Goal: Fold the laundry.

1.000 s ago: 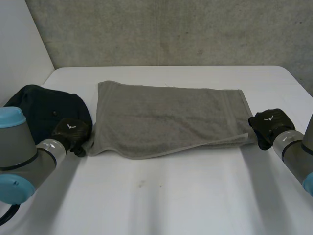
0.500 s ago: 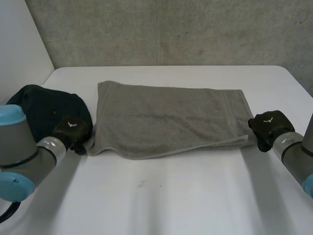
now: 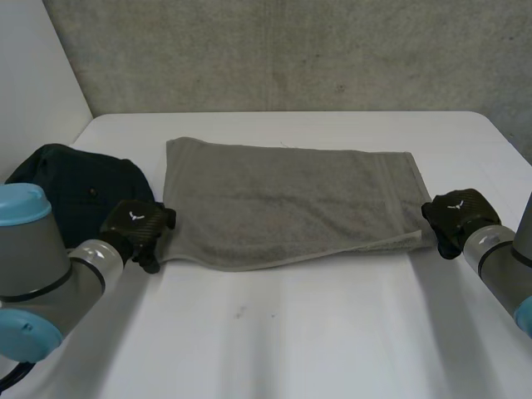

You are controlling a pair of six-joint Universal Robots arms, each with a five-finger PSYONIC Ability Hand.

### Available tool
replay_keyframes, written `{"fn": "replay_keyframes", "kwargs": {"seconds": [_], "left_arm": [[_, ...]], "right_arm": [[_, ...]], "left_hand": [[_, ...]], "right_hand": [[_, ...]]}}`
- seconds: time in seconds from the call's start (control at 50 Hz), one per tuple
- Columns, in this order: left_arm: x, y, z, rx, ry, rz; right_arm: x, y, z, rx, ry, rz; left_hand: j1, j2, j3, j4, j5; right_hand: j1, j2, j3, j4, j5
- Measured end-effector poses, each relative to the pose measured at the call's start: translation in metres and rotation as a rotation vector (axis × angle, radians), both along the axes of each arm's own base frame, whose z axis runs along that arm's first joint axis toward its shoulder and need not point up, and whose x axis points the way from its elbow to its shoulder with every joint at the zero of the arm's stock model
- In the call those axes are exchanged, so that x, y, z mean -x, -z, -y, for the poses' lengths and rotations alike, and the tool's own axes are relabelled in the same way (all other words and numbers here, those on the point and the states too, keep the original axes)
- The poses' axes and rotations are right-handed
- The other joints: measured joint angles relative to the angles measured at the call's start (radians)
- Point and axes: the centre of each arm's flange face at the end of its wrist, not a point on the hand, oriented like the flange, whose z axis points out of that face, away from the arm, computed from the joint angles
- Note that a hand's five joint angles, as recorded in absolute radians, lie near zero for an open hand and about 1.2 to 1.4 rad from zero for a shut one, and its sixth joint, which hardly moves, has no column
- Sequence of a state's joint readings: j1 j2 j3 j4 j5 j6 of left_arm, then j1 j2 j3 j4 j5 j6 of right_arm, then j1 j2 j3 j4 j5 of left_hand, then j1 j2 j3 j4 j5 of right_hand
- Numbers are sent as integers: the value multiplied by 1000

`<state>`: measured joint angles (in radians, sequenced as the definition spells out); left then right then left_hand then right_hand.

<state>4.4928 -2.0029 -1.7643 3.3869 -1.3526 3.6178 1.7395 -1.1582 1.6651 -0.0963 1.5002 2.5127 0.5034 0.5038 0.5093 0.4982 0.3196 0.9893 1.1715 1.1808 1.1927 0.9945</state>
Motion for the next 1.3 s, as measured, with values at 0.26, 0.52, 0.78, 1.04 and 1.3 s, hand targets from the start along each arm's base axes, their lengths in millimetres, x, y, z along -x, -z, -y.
{"fn": "replay_keyframes", "kwargs": {"seconds": [0.26, 0.52, 0.78, 1.04, 1.3], "left_arm": [[14, 16, 12, -17, 22, 6], [16, 21, 25, -3, -7, 11], [9, -3, 21, 90, -96, 19], [12, 2, 14, 106, -82, 24], [2, -23, -14, 49, -63, 98]], "right_arm": [[0, 1, -1, -5, -1, -1], [0, 2, -1, -6, -1, -2], [3, -16, -7, 14, 6, -5], [3, -19, -14, -20, -4, -7], [6, -37, -24, -44, -39, -103]], "left_hand": [[6, 5, 4, 4, 10], [245, 237, 231, 241, 238], [351, 338, 331, 342, 335], [634, 690, 678, 700, 659], [635, 690, 678, 701, 659]], "right_hand": [[0, 0, 0, 0, 0], [0, 0, 0, 0, 0], [0, 0, 0, 0, 0], [0, 0, 0, 0, 0], [0, 0, 0, 0, 0]]}}
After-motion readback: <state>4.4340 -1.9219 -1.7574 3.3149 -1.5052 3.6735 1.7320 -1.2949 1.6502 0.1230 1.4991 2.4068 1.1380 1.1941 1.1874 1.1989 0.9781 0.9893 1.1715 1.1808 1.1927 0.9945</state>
